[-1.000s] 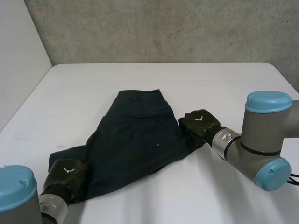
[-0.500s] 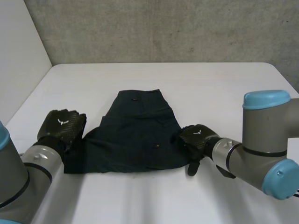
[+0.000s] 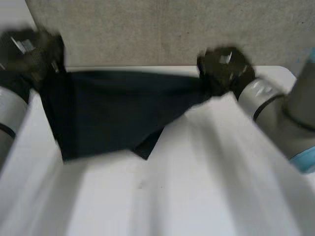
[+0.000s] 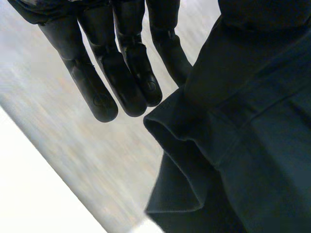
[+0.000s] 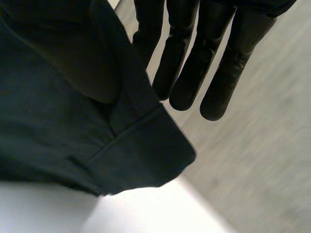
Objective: Fold the shorts.
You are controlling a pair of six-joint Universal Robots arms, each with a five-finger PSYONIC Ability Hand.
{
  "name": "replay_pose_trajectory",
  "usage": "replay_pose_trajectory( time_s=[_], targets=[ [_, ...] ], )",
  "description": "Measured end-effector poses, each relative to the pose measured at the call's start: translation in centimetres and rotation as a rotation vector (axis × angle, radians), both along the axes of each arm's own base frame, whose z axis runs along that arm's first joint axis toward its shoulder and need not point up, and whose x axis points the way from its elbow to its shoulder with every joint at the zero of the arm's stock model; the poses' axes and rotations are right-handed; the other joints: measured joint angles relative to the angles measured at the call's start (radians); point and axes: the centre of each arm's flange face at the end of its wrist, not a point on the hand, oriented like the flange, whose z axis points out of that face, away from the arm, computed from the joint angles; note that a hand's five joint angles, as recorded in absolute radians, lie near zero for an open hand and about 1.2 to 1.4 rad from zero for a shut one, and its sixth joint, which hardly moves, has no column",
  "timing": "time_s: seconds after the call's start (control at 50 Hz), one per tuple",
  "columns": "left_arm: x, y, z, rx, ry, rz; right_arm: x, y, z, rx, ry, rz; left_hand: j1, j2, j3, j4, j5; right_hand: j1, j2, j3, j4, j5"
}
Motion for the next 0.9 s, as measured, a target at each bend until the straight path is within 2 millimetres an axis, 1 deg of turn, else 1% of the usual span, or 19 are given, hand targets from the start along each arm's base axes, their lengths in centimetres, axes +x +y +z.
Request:
replay_pose_trajectory(
  time_s=[0.12,0.22,0.24,0.26,0.32,0.36,0.44,0.5,0.6,0.62,0.64,0.66,0.7,0.74,0.76,0.78,0.8,0.82,0.9],
  targets=[
    [1.1,2.6,9.4,-0.262,0.11,0.006,-1.3,2.8,9.7,-0.246,-0.114,0.009,0.0,0.0,0.0,0.0,0.0,0.0,0.0,0.001,0.0,0.017],
    [2.1,5.3,14.6,-0.392,0.177,0.005,-2.4,5.2,14.7,-0.372,-0.177,0.01,0.0,0.001,0.0,0.003,0.0,0.0,0.0,0.001,0.001,0.017],
    [2.1,5.3,14.6,-0.392,0.177,0.005,-2.4,5.2,14.7,-0.372,-0.177,0.01,0.0,0.001,0.0,0.003,0.0,0.0,0.0,0.001,0.001,0.017],
    [2.5,6.1,15.9,-0.423,0.197,0.006,-2.7,5.8,15.6,-0.396,-0.189,0.009,0.0,0.001,0.001,0.003,0.0,0.0,0.0,0.001,0.001,0.017],
    [3.0,7.2,17.4,-0.457,0.224,0.007,-3.5,7.4,17.7,-0.444,-0.216,0.004,0.0,0.001,0.0,0.003,0.0,0.0,0.0,0.001,0.001,0.017],
    [3.2,7.7,18.1,-0.467,0.235,0.008,-3.8,7.8,18.1,-0.455,-0.221,0.002,0.0,0.001,0.001,0.003,0.0,0.0,0.0,0.001,0.001,0.017],
    [3.3,7.9,18.1,-0.457,0.237,0.008,-4.6,8.9,19.1,-0.467,-0.228,-0.009,0.0,0.001,0.001,0.003,0.0,0.0,0.0,0.001,0.001,0.017],
    [3.1,7.4,17.4,-0.424,0.226,0.008,-4.7,8.9,18.8,-0.447,-0.216,-0.016,0.0,0.001,0.001,0.004,0.0,0.0,0.0,0.001,0.001,0.017],
    [1.5,3.4,12.8,-0.253,0.157,0.006,-3.7,6.1,15.3,-0.31,-0.142,-0.025,0.0,0.001,0.001,0.004,0.0,0.0,0.0,0.001,0.001,0.017],
    [1.5,3.4,12.8,-0.253,0.157,0.006,-3.7,6.1,15.3,-0.31,-0.142,-0.025,0.0,0.001,0.001,0.004,0.0,0.0,0.0,0.001,0.001,0.017],
    [0.8,1.7,10.8,-0.186,0.128,0.008,-3.5,5.6,14.5,-0.283,-0.128,-0.025,0.0,0.001,0.001,0.004,0.0,0.0,0.0,0.001,0.001,0.017],
    [-0.1,-0.5,8.3,-0.106,0.094,0.011,-2.5,3.5,11.6,-0.192,-0.079,-0.025,0.0,0.002,0.002,0.004,0.0,0.0,0.0,0.001,0.003,0.017],
    [-0.6,-2.0,6.4,-0.048,0.069,0.014,-2.0,2.4,9.9,-0.146,-0.052,-0.025,0.0,0.002,0.002,0.004,0.0,0.0,0.0,0.001,0.004,0.017],
    [-1.9,-5.3,2.2,0.064,0.021,0.018,-0.9,0.4,6.6,-0.067,0.0,-0.022,0.0,0.002,0.002,0.004,0.0,0.003,0.0,0.001,0.004,0.017],
    [-2.1,-5.6,1.7,0.075,0.016,0.018,-0.8,0.1,6.0,-0.054,0.01,-0.022,0.0,0.002,0.002,0.004,0.0,0.003,0.0,0.001,0.004,0.017],
    [-2.7,-7.4,-0.5,0.124,-0.006,0.021,-0.2,-0.9,4.3,-0.02,0.036,-0.021,0.0,0.002,0.002,0.004,0.0,0.003,0.0,0.001,0.004,0.017],
    [-2.7,-7.4,-0.5,0.124,-0.006,0.021,-0.2,-0.9,4.3,-0.02,0.036,-0.021,0.0,0.002,0.002,0.004,0.0,0.003,0.0,0.001,0.004,0.017],
    [-3.7,-10.0,-3.9,0.185,-0.035,0.024,0.6,-2.7,1.4,0.023,0.078,-0.028,0.0,0.002,0.002,0.004,0.0,0.003,0.0,0.001,0.004,0.017],
    [-5.1,-13.4,-7.5,0.222,-0.057,0.029,1.8,-5.4,-2.0,0.036,0.113,-0.057,0.0,0.002,0.003,0.004,0.0,0.003,0.0,0.001,0.004,0.017]
  ],
)
